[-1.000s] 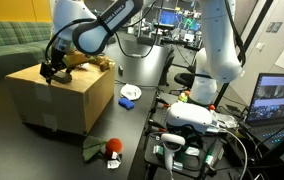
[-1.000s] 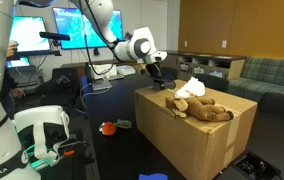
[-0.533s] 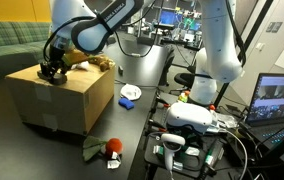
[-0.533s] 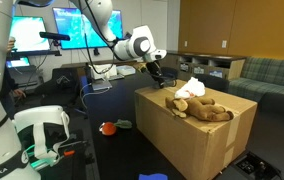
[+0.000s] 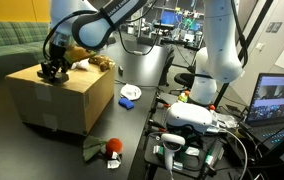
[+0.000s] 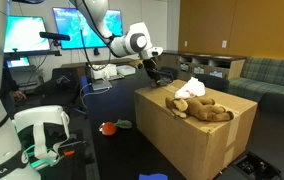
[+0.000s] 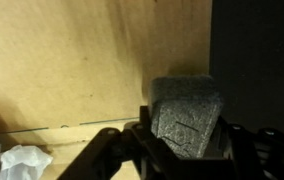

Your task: Put the white towel on the table, the moose on the box, the blue sponge on the table, the white cloth on the box, the duster on the table, lastly, the turnip plushie on the box

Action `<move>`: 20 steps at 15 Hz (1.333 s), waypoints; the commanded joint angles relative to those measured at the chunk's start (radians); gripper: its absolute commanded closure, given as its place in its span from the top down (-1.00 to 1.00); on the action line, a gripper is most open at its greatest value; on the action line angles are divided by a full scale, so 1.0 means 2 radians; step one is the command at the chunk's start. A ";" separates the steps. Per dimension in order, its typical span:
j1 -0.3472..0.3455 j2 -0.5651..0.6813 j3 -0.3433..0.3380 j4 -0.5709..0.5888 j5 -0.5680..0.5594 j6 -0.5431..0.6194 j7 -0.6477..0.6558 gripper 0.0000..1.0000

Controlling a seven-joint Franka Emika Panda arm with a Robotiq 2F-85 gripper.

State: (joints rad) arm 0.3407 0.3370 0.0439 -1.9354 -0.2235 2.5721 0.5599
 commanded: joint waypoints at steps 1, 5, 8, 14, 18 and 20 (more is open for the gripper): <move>-0.026 -0.071 0.014 -0.048 0.025 -0.040 -0.076 -0.38; -0.057 -0.155 0.027 -0.098 0.073 -0.097 -0.163 -0.38; -0.072 -0.210 0.029 -0.138 0.106 -0.137 -0.203 -0.38; -0.080 -0.283 0.033 -0.227 0.129 -0.179 -0.194 -0.38; -0.077 -0.290 0.042 -0.284 0.125 -0.167 -0.197 -0.38; -0.076 -0.287 0.046 -0.312 0.125 -0.162 -0.203 -0.38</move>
State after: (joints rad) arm 0.2041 -0.2095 0.1159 -2.4730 0.0117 2.2199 0.1757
